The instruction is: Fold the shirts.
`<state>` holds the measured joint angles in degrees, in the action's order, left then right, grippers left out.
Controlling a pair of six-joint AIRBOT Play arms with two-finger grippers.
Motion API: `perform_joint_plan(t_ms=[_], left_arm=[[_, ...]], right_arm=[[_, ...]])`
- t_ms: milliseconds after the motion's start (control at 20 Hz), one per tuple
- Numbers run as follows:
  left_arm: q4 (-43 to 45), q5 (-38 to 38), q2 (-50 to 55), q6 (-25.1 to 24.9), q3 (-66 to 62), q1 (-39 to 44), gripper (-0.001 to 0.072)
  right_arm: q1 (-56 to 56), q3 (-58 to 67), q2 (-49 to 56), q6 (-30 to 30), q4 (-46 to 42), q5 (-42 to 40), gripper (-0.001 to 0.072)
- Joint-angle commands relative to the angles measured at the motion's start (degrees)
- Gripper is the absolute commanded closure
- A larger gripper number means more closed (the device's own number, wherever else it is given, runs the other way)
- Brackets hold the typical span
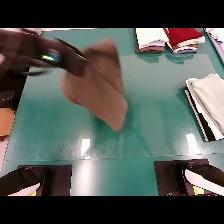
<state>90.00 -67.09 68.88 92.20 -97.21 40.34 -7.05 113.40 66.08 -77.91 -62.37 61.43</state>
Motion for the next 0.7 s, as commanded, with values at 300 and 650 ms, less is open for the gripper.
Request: perform_joint_plan(t_ms=[300, 650], left_arm=[[-7.5, 5.2, 15.6, -2.6, -0.6, -4.9, 0.0057], [-15.7, 7.7, 21.9, 0.3, 6.8, -21.7, 0.0057]], right_arm=[[0.0, -1.8, -0.3, 0.0, -2.7, 3.0, 0.0692], [0.0, -11.2, -3.7, -0.1, -2.4, 1.5, 0.0692]])
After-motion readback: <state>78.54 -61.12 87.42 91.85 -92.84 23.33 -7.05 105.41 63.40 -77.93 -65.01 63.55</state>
